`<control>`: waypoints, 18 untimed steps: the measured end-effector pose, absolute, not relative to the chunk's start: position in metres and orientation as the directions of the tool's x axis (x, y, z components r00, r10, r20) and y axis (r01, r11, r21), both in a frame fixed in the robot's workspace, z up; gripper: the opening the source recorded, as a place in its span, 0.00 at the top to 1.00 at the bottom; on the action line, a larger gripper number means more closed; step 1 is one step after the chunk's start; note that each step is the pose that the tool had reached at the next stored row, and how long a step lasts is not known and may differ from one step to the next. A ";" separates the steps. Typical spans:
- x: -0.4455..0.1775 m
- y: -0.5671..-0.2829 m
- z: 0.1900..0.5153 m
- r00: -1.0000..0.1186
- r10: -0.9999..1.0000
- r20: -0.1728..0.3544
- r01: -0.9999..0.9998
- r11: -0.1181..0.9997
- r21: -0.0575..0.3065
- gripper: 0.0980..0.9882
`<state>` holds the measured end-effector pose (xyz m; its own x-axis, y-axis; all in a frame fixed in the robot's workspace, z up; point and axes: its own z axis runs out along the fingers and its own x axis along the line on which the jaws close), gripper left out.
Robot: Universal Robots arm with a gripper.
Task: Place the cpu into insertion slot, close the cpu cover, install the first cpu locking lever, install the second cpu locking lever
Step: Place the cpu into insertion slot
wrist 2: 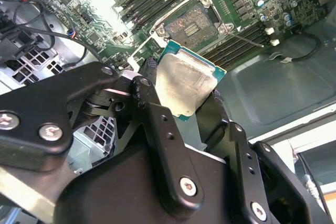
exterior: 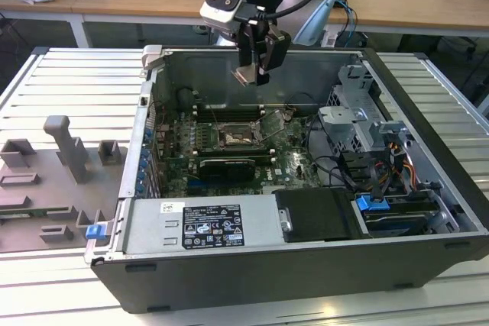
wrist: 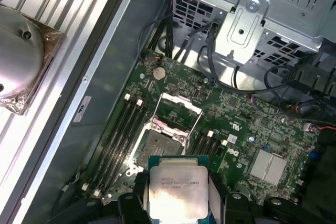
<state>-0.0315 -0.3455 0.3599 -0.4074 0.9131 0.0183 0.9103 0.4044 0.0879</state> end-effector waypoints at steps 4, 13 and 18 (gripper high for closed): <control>-0.032 -0.346 0.360 -0.386 0.922 0.018 0.919 0.383 0.088 0.50; -0.032 -0.346 0.359 -0.345 0.938 0.018 0.936 0.342 0.088 0.50; -0.032 -0.345 0.358 -0.305 0.952 0.018 0.949 0.302 0.088 0.50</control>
<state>-0.0315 -0.3455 0.3581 -0.3046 0.9523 0.0184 0.9493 0.3019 0.0881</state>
